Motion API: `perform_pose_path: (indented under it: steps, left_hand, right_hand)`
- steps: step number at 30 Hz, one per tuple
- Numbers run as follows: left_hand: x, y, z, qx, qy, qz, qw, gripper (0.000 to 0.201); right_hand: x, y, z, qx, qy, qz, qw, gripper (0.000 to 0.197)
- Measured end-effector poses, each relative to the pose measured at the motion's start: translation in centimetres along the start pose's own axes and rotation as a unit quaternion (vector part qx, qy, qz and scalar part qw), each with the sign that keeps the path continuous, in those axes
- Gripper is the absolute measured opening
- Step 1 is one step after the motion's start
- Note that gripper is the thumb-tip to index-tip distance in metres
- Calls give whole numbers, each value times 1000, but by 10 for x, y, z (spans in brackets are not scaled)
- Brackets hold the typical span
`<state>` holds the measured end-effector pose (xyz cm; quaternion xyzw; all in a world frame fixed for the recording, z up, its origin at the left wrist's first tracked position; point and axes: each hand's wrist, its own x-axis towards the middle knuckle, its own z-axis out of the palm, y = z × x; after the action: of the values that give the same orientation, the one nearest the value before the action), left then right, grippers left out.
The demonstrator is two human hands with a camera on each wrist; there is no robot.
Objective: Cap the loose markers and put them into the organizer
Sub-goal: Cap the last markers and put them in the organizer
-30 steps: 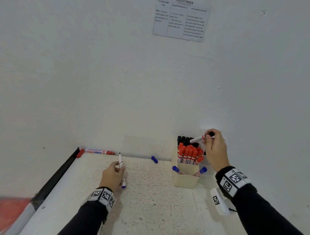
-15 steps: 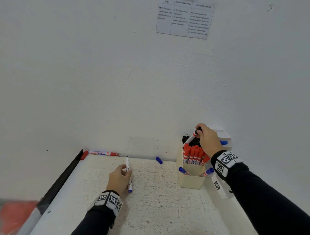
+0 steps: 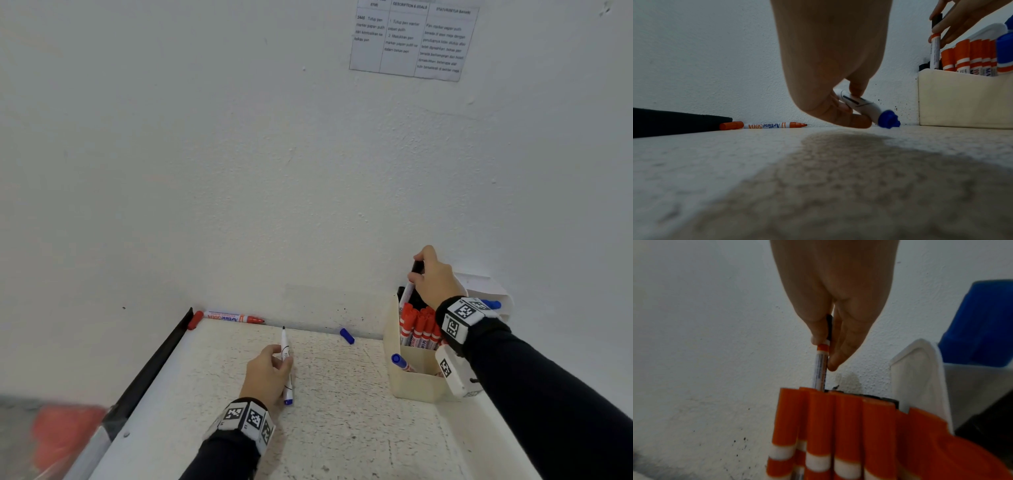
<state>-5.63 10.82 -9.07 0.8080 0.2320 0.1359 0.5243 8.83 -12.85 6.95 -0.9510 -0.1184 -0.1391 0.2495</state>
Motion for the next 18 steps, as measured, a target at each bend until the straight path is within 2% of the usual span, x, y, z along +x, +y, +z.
perform_pose_path:
  steps: [5,8,12,18]
  left_hand:
    - [1,-1,1,-4,1,2,1000,32]
    - [2,-1,1,-2,3,3,1000,32]
    - [1,-1,1,-5,6,5,1000,31]
    - [2,-2,1,-5,8,6,1000,32]
  right_hand:
    - [5,-3,-1,21,-7,17,1000,21]
    - [0,-9,-2,13,-10,23,1000,25]
    - [-16,-17,-7,2,-27,19,999,22]
    - [-19,-16,-7,14,-29,22,999,30]
